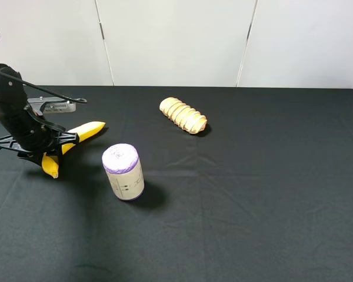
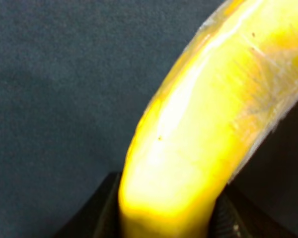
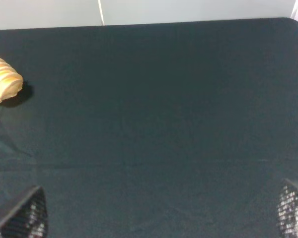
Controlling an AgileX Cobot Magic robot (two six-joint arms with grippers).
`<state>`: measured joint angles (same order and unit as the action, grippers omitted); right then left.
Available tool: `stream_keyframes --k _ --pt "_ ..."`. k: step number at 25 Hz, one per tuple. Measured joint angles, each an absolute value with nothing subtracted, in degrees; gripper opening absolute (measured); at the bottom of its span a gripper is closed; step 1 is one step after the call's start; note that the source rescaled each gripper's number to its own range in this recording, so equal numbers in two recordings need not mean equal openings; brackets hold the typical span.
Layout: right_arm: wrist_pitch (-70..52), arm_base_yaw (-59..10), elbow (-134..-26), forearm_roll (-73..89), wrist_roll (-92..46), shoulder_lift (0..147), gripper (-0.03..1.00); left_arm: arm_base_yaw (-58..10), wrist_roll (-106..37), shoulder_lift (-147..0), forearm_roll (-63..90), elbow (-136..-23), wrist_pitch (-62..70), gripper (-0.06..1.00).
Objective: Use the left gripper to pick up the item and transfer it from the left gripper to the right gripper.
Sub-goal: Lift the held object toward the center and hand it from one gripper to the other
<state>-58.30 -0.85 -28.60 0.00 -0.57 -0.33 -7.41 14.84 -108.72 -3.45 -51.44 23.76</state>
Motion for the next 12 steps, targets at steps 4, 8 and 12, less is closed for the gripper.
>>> stream_keyframes --k 4,8,12 --pt "-58.3 -0.85 -28.6 0.3 -0.57 -0.33 1.0 -7.41 14.66 -106.5 -3.4 -51.44 25.77 0.0" --pt "-58.3 -0.85 -28.6 0.38 -0.57 -0.33 1.0 -7.41 14.6 -103.25 -3.35 -51.44 29.14 0.0" --pt "-58.3 -0.85 -28.6 0.42 -0.57 -0.33 1.0 -7.41 13.51 -99.76 -3.35 -51.44 33.05 0.0"
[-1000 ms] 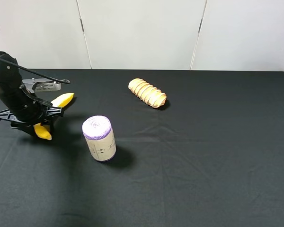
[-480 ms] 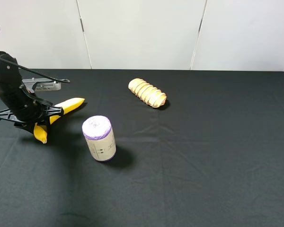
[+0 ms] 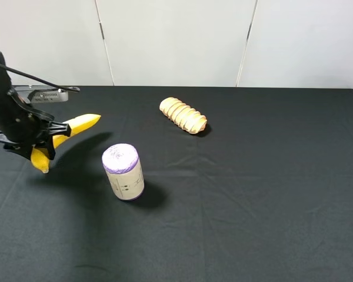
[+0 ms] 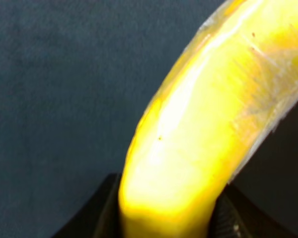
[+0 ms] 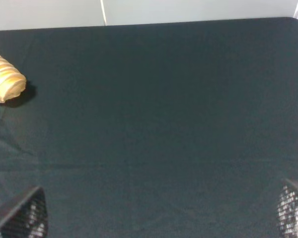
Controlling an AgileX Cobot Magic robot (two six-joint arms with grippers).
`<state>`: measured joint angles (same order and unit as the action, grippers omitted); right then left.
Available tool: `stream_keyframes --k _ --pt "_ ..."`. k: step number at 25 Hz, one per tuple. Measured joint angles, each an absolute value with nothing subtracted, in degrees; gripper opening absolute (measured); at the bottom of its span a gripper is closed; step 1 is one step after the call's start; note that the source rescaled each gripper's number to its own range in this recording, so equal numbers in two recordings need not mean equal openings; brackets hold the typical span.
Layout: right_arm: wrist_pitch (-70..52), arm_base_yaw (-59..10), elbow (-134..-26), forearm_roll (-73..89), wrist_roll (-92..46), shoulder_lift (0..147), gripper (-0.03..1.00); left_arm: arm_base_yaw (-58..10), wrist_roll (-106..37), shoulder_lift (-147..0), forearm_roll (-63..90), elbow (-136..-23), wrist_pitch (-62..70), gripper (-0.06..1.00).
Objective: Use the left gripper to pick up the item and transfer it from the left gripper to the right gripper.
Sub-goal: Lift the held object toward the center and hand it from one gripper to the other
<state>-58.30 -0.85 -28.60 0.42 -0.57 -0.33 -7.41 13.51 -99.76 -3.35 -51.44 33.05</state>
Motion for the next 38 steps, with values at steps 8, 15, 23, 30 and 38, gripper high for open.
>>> stream_keyframes --k 8,15,23,30,38 --pt "-58.19 -0.85 -28.6 0.51 -0.57 -0.33 1.0 -7.41 9.37 -89.22 -3.28 -51.51 39.84 0.0" --pt "-58.19 -0.85 -28.6 0.58 -0.57 -0.33 1.0 -7.41 2.63 -83.55 -3.34 -58.28 51.03 0.0" --pt "-58.19 -0.85 -28.6 1.54 0.0 -0.33 1.0 -7.41 -5.86 -83.78 0.68 -69.44 56.31 0.0" --pt "-57.96 -0.85 -28.97 5.94 4.99 6.89 1.0 -8.23 -13.28 -88.54 10.49 -75.25 57.36 0.0" --pt "-50.09 -0.85 -31.27 17.45 2.51 23.86 1.0 -20.49 -14.08 -96.87 6.46 -82.35 57.65 0.0"
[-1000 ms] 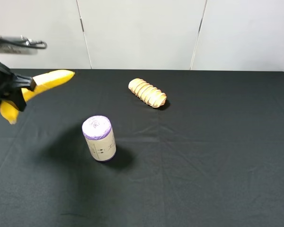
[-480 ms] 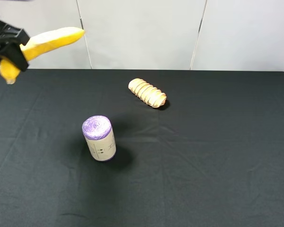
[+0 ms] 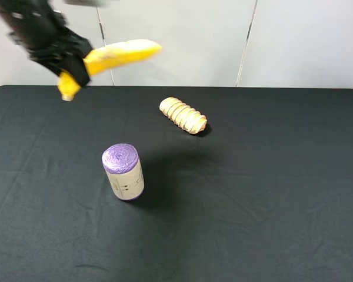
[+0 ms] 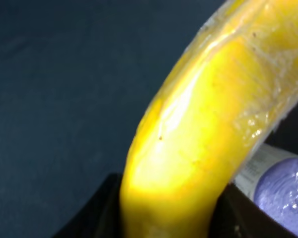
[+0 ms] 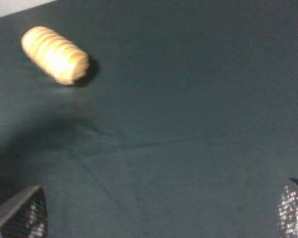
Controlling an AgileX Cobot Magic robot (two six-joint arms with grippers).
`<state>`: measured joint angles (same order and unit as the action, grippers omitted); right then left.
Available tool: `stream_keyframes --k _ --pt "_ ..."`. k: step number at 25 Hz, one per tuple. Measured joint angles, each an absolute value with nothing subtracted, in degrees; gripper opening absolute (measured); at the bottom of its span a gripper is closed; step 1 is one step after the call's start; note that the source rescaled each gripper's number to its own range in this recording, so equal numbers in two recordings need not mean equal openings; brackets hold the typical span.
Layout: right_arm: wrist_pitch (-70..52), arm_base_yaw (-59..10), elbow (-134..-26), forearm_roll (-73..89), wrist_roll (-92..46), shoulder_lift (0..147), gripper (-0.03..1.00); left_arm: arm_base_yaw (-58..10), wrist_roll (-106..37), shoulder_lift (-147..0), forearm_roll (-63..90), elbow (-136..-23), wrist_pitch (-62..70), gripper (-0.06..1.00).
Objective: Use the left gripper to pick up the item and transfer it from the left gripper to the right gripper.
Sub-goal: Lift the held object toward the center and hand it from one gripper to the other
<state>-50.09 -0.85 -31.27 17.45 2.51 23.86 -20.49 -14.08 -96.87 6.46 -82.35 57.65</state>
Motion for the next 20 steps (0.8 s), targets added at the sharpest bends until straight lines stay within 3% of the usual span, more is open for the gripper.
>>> stream_keyframes --k 9,20 --pt "-47.33 -0.85 -33.78 34.24 -10.31 37.4 1.0 -34.45 -17.61 -104.59 2.02 -87.86 57.61 0.0" --pt "-49.28 -0.85 -33.82 61.17 -39.96 53.01 1.0 -45.15 -23.52 -105.56 1.84 -88.31 54.08 0.0"
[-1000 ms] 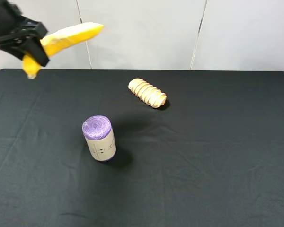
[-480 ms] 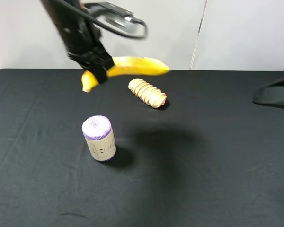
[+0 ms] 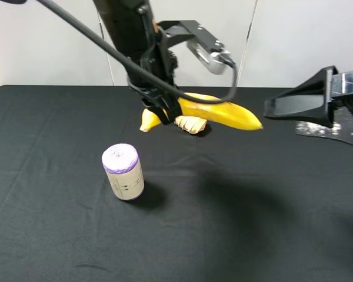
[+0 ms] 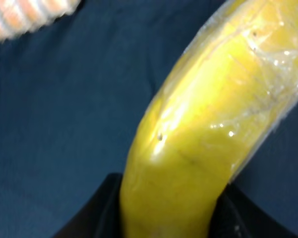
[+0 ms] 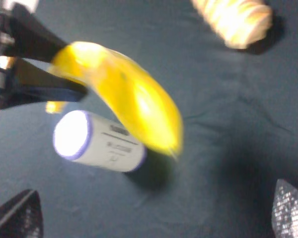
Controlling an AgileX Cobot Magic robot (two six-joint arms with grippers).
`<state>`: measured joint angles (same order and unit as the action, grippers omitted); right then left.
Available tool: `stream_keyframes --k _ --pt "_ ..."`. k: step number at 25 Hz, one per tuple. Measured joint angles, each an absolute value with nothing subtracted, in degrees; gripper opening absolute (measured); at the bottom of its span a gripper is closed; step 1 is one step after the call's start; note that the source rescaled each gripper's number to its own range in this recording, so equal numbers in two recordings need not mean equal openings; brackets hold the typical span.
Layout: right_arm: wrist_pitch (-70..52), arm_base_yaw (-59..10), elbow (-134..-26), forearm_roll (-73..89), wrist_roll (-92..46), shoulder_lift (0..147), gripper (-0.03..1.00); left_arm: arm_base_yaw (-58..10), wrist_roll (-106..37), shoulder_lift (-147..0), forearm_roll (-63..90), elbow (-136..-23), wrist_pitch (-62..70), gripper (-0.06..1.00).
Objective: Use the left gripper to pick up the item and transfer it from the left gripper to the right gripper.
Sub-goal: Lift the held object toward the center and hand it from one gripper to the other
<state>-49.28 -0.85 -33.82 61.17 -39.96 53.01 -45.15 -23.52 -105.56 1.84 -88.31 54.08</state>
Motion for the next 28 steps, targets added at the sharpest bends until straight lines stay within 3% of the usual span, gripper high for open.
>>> stream_keyframes --k 9,28 --pt "-54.55 -0.85 -33.89 71.06 -53.25 60.91 1.0 -48.71 -24.58 -105.56 2.04 -88.31 51.64 0.0" --pt "-55.83 -0.85 -33.99 75.19 -62.68 70.82 1.0 -48.71 -24.58 -105.56 2.49 -88.31 48.7 0.0"
